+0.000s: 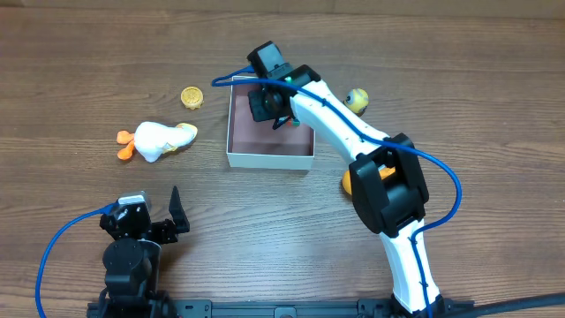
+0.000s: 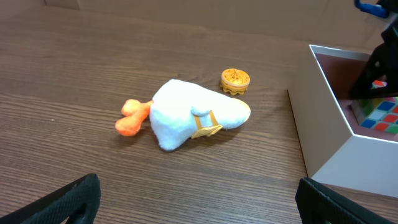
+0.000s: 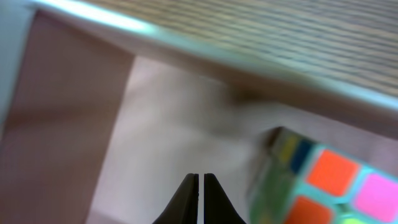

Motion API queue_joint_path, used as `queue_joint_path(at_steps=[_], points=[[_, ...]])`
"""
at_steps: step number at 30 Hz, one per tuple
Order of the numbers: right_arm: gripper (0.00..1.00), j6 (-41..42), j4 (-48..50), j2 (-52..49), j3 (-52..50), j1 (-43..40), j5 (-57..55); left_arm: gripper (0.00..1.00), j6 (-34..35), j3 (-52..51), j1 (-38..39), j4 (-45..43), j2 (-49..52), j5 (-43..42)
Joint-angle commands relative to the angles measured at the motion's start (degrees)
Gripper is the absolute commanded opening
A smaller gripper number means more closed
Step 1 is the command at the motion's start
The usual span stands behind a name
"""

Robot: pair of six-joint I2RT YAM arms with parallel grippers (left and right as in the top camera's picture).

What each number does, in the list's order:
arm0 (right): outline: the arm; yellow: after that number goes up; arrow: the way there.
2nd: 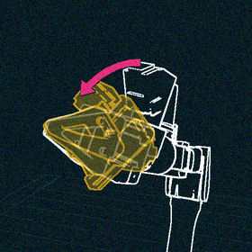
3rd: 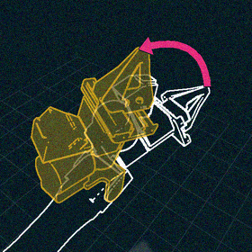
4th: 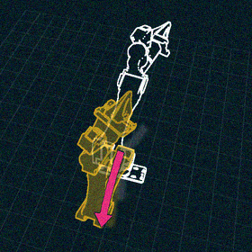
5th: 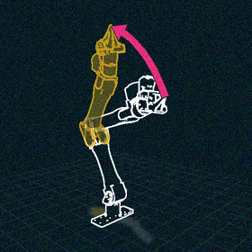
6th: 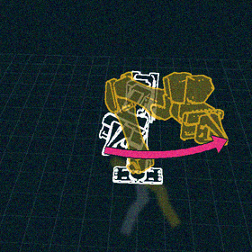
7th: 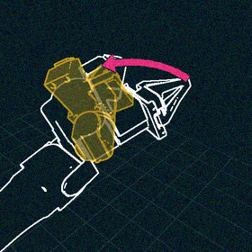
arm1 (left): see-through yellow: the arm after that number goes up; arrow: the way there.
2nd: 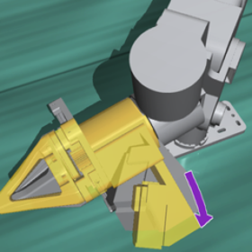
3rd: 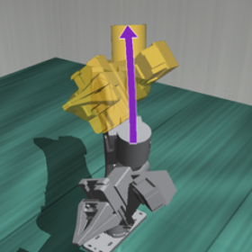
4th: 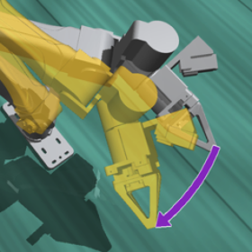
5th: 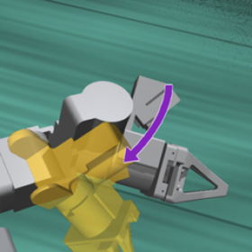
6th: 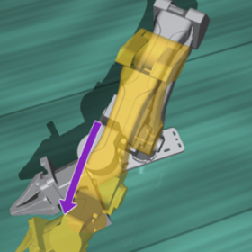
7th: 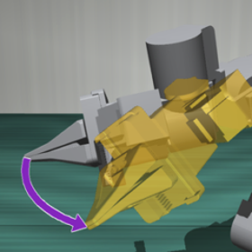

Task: Pack container
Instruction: 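Carry the cube with the right gripper over the box, then lower the cube into the box and open the right gripper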

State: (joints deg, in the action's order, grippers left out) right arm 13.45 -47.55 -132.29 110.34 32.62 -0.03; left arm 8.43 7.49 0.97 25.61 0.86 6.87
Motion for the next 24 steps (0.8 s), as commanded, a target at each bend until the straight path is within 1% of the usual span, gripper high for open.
queue_joint_path(at_steps=[1, 7, 12, 13, 14, 15, 16, 17, 19, 24], points=[[0.06, 0.07, 0.11, 0.2, 1.14, -2.82, -0.33, 1.0, -1.14, -0.22, -0.61, -0.13, -0.59, -0.48], [0.05, 0.07, -1.01, 0.2, 1.14, -5.25, -0.28, 1.0, -1.14, -0.22, -0.61, -0.13, -0.59, -0.48], [0.05, 0.04, -0.76, 0.2, 1.14, -5.33, -0.28, 1.0, -1.14, -0.22, -0.61, -0.13, -0.59, -0.48], [0.1, 0.04, -0.68, 0.2, 1.14, -5.27, -0.26, 1.0, -1.14, -0.22, -0.61, -0.13, -0.59, -0.48], [0.26, 0.02, -0.55, 0.2, 1.14, -5.2, -0.26, 1.0, -1.14, -0.22, -0.61, -0.13, -0.59, -0.48], [0.44, 0.0, -0.5, 0.2, 1.14, -5.09, -0.24, 1.0, -1.14, -0.22, -0.61, -0.13, -0.59, -0.48], [0.59, -0.17, -0.48, 0.2, 1.14, -4.94, -0.26, 1.0, -1.14, -0.22, -0.61, -0.13, -0.59, -0.48], [0.66, -0.59, -0.5, 0.2, 1.16, -4.59, -0.26, 1.0, -1.14, -0.22, -0.61, -0.13, -0.59, -0.48], [0.7, -2.47, -0.52, 0.24, 1.16, -3.65, -0.02, 1.0, -1.14, -0.22, -0.61, -0.13, -0.59, -0.48], [0.7, -3.74, -1.64, 0.28, 2.82, -2.12, 0.2, 1.0, -1.14, -0.22, -0.61, -0.13, -0.59, -0.48]])
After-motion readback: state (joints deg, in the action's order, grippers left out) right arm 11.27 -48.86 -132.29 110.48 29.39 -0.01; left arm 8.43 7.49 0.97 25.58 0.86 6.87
